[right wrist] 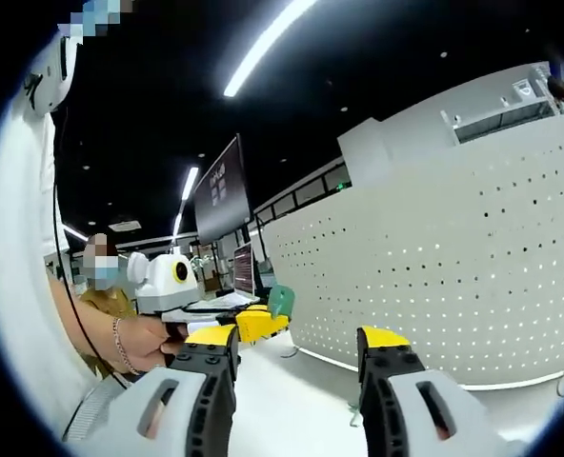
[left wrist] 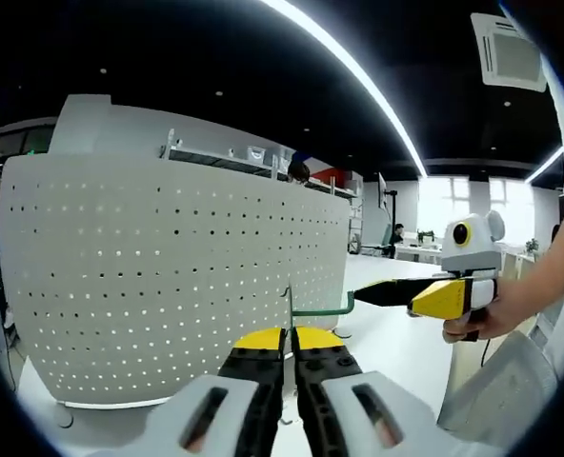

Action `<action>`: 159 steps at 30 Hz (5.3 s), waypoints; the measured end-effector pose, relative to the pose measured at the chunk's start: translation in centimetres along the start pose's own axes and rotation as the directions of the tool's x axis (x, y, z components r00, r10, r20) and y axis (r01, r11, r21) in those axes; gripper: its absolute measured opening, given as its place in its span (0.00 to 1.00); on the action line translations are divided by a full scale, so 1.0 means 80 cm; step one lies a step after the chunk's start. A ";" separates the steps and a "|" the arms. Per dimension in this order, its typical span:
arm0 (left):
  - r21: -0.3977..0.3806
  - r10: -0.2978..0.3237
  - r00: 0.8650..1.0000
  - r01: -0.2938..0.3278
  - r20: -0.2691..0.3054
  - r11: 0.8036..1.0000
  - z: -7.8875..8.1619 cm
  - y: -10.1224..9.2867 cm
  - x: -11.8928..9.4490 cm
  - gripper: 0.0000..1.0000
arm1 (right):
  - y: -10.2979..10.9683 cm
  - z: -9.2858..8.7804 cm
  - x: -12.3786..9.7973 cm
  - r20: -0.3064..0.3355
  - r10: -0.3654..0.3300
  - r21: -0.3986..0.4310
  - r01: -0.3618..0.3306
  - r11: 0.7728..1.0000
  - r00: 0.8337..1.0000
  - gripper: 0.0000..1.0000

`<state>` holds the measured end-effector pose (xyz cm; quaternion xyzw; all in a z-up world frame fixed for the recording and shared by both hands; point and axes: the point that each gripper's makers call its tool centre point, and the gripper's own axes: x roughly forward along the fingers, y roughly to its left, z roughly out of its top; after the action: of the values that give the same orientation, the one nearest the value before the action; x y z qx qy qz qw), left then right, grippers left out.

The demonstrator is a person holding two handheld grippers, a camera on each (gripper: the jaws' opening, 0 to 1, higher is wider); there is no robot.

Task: Insert the hook assembly into the mounting plate slot until the hook locks in place.

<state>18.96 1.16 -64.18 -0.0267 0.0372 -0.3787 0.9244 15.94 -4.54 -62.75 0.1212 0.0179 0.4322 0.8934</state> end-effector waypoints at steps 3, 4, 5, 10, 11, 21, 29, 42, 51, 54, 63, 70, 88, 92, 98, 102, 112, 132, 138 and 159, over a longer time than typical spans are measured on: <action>-0.008 0.002 1.000 -0.002 0.002 1.000 0.000 0.000 0.001 0.02 | 0.001 -0.002 0.008 -0.006 0.000 0.004 0.000 1.000 1.000 0.46; -0.008 0.003 1.000 -0.003 0.001 1.000 -0.001 0.000 0.001 0.02 | 0.001 -0.002 0.010 -0.007 0.001 0.001 -0.001 1.000 1.000 0.46; -0.008 0.004 1.000 -0.004 0.001 1.000 -0.001 0.000 0.001 0.02 | 0.001 -0.001 0.012 -0.005 0.003 0.005 -0.003 1.000 1.000 0.45; -0.016 0.001 1.000 -0.001 0.001 1.000 -0.002 -0.004 0.003 0.02 | 0.003 0.003 0.023 0.004 0.015 0.025 -0.015 1.000 1.000 0.38; -0.020 0.001 1.000 -0.001 0.003 1.000 -0.001 -0.005 0.003 0.02 | 0.003 0.004 0.027 0.008 0.017 0.021 -0.017 1.000 1.000 0.37; -0.031 0.014 1.000 -0.014 0.003 0.999 -0.001 -0.002 0.002 0.02 | 0.004 0.005 0.045 -0.001 0.011 0.036 -0.011 0.999 1.000 0.28; -0.046 0.013 1.000 -0.013 0.010 0.999 0.000 -0.006 0.006 0.02 | 0.004 -0.003 0.050 -0.018 -0.013 0.045 0.014 0.999 1.000 0.19; -0.038 -0.001 1.000 0.001 -0.002 0.999 -0.004 -0.018 0.013 0.02 | 0.003 -0.002 0.055 -0.010 -0.021 0.083 0.022 0.996 1.000 0.09; -0.036 0.017 1.000 -0.017 -0.021 0.999 -0.008 -0.017 0.013 0.02 | 0.004 -0.008 0.055 -0.020 -0.031 0.078 0.032 0.996 0.999 0.04; -0.035 0.020 1.000 -0.021 -0.022 0.999 -0.007 -0.017 0.013 0.02 | 0.004 -0.008 0.056 -0.019 -0.033 0.081 0.034 0.996 0.999 0.03; -0.013 0.023 0.999 -0.023 -0.035 1.000 -0.008 -0.019 0.013 0.02 | 0.001 -0.010 0.054 -0.021 -0.049 0.116 0.051 0.992 0.999 0.02; -0.020 0.005 0.999 -0.006 -0.040 1.000 -0.008 -0.024 0.014 0.02 | 0.001 -0.009 0.049 -0.004 -0.042 0.158 0.042 0.986 0.999 0.01; 0.082 -0.027 0.992 0.037 -0.121 0.996 -0.028 -0.034 0.023 0.53 | -0.004 -0.013 0.045 -0.019 -0.053 0.168 0.055 0.984 0.998 0.01; 0.067 -0.024 0.993 0.032 -0.117 0.997 -0.031 -0.031 0.022 0.63 | -0.004 -0.015 0.046 -0.024 -0.052 0.167 0.056 0.984 0.998 0.01; 0.064 -0.031 0.991 0.040 -0.130 0.997 -0.036 -0.034 0.023 0.74 | -0.004 -0.016 0.047 -0.027 -0.054 0.164 0.058 0.985 0.998 0.01; 0.058 -0.031 0.991 0.039 -0.132 0.998 -0.037 -0.033 0.022 0.72 | -0.007 -0.012 0.047 -0.034 -0.080 0.088 0.082 0.993 0.996 0.01; 0.041 -0.020 0.991 0.026 -0.132 0.999 -0.037 -0.028 0.020 0.69 | -0.026 -0.010 0.039 -0.086 -0.258 -0.200 0.237 0.951 0.962 0.01; 0.035 -0.005 0.995 0.009 -0.100 0.999 -0.031 -0.010 -0.001 0.67 | -0.066 0.035 0.061 -0.003 -0.325 -0.121 0.323 0.939 0.946 0.01; 0.024 0.009 0.995 -0.007 -0.098 1.000 -0.035 -0.002 -0.012 0.67 | -0.075 0.049 0.072 0.026 -0.341 -0.112 0.342 0.933 0.940 0.01; 0.005 0.055 0.996 -0.055 -0.072 0.998 -0.036 0.017 -0.038 0.66 | -0.102 0.097 0.113 0.103 -0.366 -0.134 0.377 0.916 0.925 0.01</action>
<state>17.51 4.18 -67.03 -0.0107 0.0709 -0.3541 0.9325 28.95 -3.94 -56.47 0.0636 -0.0260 0.2499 0.9658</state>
